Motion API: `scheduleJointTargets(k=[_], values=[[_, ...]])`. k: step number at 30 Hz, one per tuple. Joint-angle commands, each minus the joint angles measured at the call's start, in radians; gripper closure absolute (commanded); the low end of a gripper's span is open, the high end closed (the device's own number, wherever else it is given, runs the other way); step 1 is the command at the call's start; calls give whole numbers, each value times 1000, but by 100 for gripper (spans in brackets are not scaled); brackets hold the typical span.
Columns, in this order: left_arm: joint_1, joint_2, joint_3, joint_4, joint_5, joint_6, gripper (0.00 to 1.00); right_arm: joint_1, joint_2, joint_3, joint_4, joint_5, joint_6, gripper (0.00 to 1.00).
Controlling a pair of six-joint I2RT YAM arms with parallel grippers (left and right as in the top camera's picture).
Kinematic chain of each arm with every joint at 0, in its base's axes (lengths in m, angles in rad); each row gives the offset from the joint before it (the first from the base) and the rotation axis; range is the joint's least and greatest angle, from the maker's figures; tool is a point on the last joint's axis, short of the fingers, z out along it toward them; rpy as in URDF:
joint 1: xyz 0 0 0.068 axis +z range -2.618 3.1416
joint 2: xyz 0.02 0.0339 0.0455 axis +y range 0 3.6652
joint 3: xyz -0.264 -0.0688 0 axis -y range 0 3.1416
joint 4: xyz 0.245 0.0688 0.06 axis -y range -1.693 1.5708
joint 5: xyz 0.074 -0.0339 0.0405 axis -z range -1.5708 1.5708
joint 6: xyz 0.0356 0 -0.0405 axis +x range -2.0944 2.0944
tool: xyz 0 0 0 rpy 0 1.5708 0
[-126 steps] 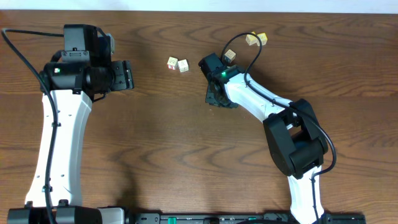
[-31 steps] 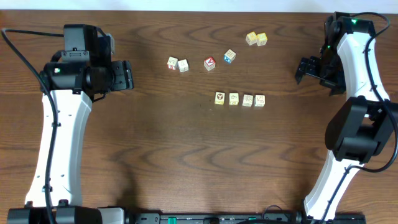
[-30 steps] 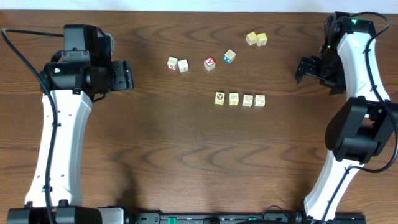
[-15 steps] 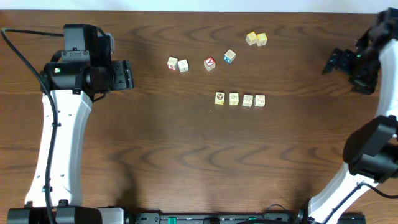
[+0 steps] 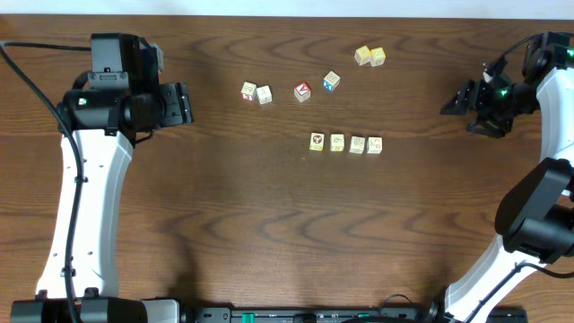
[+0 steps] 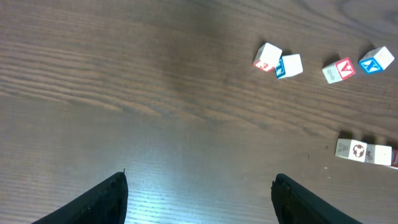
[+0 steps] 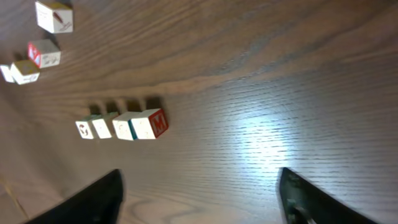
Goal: Lift 4 blocks
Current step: 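Raise the right arm and move it to the upper right, then bring the left gripper to the row's left end, right gripper to right end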
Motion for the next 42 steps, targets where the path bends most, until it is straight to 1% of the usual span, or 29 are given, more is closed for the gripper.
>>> scheduleJointTargets(k=[1,2,4,5,7,8,10,12,14,15,17,18,20,21,23,24,25,26,27,28,29,31,33,34,35,36,37,38,42], values=[[3,0,14,11,-2,-10,25,11,-6,-5,-6,-30,-21,3],[3,0,14,24,-2,-13,26,13,-6,-5,-11,-30,-22,1],[3,0,14,46,-2,-53,26,18,-6,-5,-18,-30,-22,1],[3,0,14,52,-1,-84,25,23,-6,-5,-18,-30,-22,1],[3,0,14,55,-1,-186,25,32,-6,-7,-15,-29,-22,1],[2,0,14,45,1,-244,26,37,-6,-8,-13,-29,-22,2],[1,0,13,19,42,-274,26,46,-6,-10,-5,-23,-21,8],[0,2,5,27,117,-274,28,56,-6,-10,-2,-23,-21,22],[-8,10,-1,37,186,-272,29,68,-6,-10,0,-22,-21,38],[-14,16,-2,37,209,-266,32,73,-6,-11,2,-22,-22,46],[-37,33,-2,37,229,-253,45,87,-6,-11,8,-12,-21,60],[-52,45,-2,37,232,-248,50,94,-6,-11,13,2,-21,67],[-85,72,-2,40,232,-248,60,109,-6,-11,25,29,-13,74],[-101,87,-2,44,232,-248,65,118,-6,-11,32,50,4,76],[-136,121,-2,61,232,-248,66,135,-6,-13,45,95,40,78],[-154,140,-2,72,231,-248,63,141,-6,-13,48,111,53,78],[-166,155,-2,79,231,-248,51,149,-6,-13,50,128,61,78],[-179,171,-2,84,231,-248,44,156,-6,-13,51,140,62,78],[-188,183,-2,88,232,-248,41,163,-6,-13,51,149,62,78],[-197,195,-2,97,232,-249,41,169,-6,-13,51,157,62,77],[-203,204,-2,107,232,-249,48,174,-6,-13,53,163,61,75],[-218,216,-2,125,243,-244,56,183,-6,-13,61,185,61,70],[-234,219,-2,150,265,-192,67,190,-6,-13,71,214,61,67],[-244,219,-2,163,269,-165,72,192,-6,-13,77,230,56,71],[-253,219,-2,173,269,-150,77,193,-6,-13,84,241,56,81],[-264,219,-2,185,269,-138,81,193,-6,-13,95,243,58,87],[-271,219,-2,195,268,-138,89,193,-6,-13,105,241,62,88],[-280,219,-2,209,269,-139,93,193,-6,-14,114,239,77,89],[-310,219,-2,280,268,-140,93,196,-6,-18,153,239,139,95]])
